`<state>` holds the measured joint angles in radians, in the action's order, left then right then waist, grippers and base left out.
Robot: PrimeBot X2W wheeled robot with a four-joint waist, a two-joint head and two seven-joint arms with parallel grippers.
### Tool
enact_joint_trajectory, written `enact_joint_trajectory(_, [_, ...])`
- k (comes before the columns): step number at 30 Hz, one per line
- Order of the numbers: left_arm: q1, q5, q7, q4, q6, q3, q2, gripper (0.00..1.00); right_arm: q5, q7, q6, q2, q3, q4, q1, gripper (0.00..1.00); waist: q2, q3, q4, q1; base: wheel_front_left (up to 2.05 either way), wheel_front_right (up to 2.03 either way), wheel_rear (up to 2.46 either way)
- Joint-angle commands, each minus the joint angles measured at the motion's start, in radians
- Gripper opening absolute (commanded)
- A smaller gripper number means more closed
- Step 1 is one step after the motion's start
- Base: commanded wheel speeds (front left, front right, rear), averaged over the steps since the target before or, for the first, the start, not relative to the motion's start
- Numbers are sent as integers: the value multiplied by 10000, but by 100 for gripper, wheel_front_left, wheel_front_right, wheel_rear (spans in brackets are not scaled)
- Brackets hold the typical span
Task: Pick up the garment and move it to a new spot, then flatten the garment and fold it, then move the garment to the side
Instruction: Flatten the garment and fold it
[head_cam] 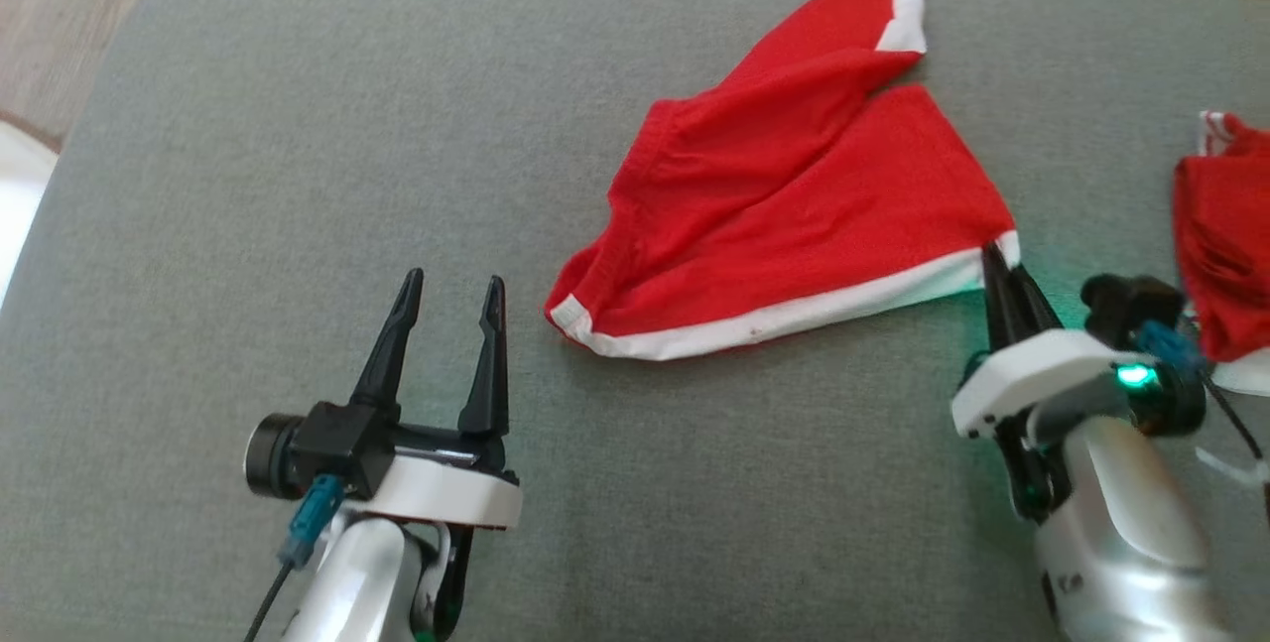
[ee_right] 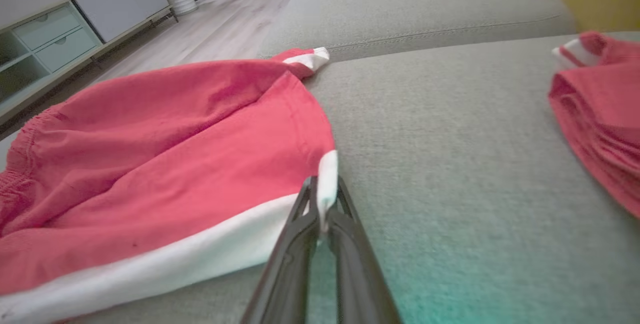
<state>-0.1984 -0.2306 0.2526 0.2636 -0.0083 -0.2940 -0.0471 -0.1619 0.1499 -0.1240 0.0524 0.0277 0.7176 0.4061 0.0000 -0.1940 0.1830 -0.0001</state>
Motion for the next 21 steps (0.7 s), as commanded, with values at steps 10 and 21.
enact_joint_trajectory(10, [-213, 455, 92, 219, -727, -156, -80, 100, 84, -423, -67, -22, 661, -1656, -800, 0, 0, 5, -468, 1, 0, 0, 0])
enact_joint_trajectory(21, [-875, 441, 67, 1185, -1216, -2705, -1032, 100, -176, -1025, -67, -22, 428, -2482, -1133, 0, 0, -126, -746, 1, 0, 0, 0])
